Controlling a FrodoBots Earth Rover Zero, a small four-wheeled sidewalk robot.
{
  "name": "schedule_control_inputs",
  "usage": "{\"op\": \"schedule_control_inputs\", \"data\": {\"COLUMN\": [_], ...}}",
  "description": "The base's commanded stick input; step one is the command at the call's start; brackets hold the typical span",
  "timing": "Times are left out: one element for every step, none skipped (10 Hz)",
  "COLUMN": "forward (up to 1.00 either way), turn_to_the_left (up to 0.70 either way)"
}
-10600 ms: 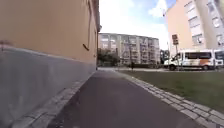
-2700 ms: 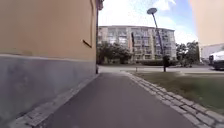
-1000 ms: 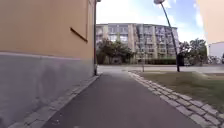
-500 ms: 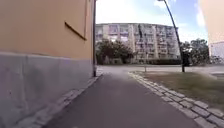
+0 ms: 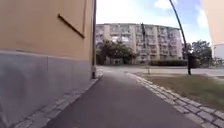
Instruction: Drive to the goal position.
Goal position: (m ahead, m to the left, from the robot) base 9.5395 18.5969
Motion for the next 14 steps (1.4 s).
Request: {"op": "schedule_control_inputs", "data": {"forward": [0.85,0.85,0.85,0.85,0.85,0.85,0.85,0.85,0.85,0.85,0.85,0.85,0.85,0.85], "turn_to_the_left": [0.01,0.01,0.01,0.01,0.01,0.01,0.01,0.01,0.01,0.01,0.01,0.01,0.01,-0.23]}}
